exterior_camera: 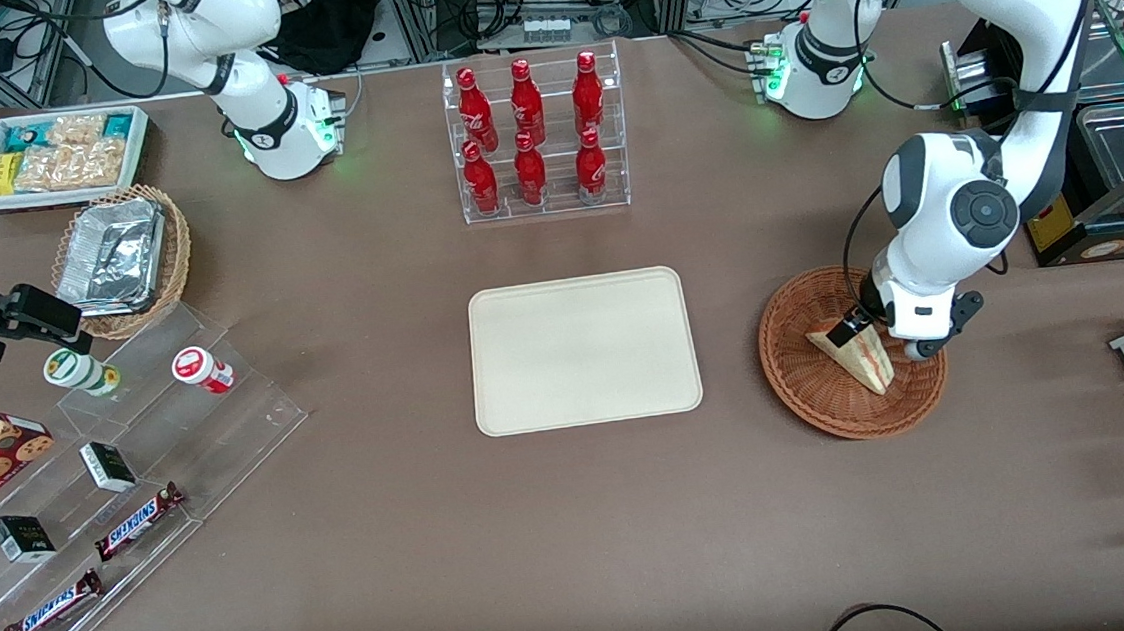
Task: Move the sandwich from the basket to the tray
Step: 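Lower the left gripper and close it on the wrapped sandwich, then lift the sandwich and carry it with the left gripper over the tray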
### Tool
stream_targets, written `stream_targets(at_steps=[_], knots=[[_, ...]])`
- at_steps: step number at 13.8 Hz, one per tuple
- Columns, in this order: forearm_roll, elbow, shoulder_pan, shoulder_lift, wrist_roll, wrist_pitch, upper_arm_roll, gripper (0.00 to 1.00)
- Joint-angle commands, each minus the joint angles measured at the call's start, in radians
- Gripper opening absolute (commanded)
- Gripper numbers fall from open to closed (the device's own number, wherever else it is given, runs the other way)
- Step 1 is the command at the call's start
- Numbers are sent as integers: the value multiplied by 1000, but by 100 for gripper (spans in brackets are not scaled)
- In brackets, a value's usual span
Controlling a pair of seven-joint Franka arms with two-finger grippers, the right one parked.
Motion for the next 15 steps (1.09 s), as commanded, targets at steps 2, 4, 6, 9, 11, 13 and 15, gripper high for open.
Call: stream_targets(at_steps=[2,4,6,9,11,13,15], knots=[[-8,1,-4,15,-14,30,2,41],[-7,4,4,14,0,29,2,13],[-4,14,4,5,3,20,2,9],[-2,86,0,-35,0,-116,4,9],[4,170,-7,-78,2,-275,1,9],[7,290,-31,-95,2,-446,-25,9],[7,422,-86,-75,0,-584,-57,9]])
